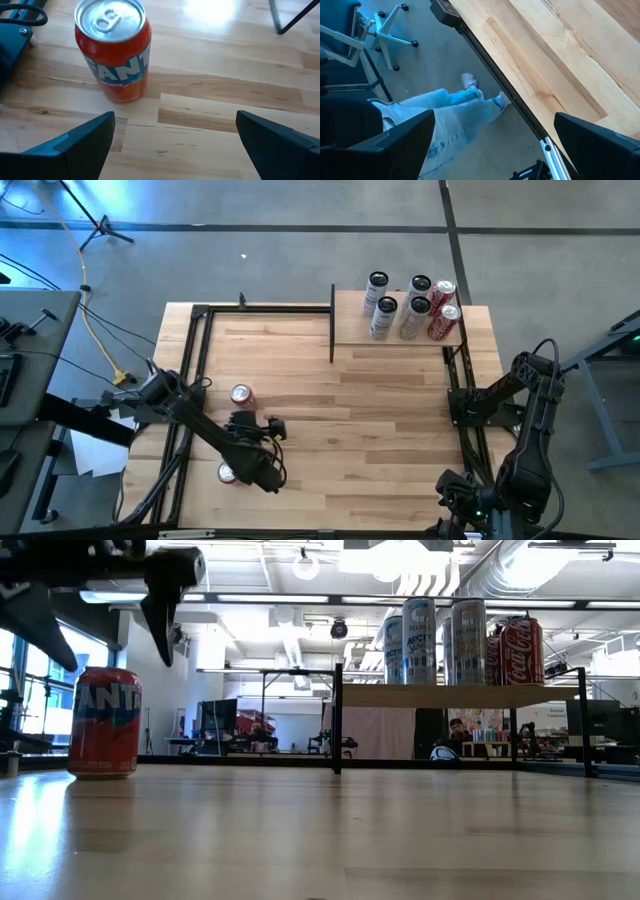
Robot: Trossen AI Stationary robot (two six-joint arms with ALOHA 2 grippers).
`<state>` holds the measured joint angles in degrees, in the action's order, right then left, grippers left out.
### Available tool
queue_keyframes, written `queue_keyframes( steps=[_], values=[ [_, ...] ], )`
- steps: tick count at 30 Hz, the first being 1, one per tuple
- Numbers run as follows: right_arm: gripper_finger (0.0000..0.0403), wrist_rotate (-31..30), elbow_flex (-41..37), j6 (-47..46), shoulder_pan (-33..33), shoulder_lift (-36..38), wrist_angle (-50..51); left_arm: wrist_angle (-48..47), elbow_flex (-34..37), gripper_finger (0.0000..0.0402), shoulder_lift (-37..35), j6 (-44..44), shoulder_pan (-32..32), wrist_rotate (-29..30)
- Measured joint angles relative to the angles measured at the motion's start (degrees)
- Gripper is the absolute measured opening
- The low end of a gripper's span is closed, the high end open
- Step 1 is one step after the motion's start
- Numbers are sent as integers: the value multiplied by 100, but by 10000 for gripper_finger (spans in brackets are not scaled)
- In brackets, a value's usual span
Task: Place canned beverage on shelf
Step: Put the orange soda can on the shelf
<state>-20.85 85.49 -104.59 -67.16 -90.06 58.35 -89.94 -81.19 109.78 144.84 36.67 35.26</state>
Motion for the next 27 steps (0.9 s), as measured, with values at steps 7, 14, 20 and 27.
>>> queue_keyframes(
  steps=[7, 14, 20, 27],
  values=[
    [399, 0, 0, -1, -2, 0, 2, -39, 122, 393, -654, -200, 114, -158],
    [399, 0, -2, 1, -1, 0, 1, 6, 149, 393, -1346, -582, 491, 69],
    [399, 0, -1, 0, -2, 0, 2, 311, 149, 393, -1860, -1680, 535, 104],
    [399, -1, 0, 1, 0, 0, 2, 810, 149, 393, -1983, -2456, 691, 949]
  ],
)
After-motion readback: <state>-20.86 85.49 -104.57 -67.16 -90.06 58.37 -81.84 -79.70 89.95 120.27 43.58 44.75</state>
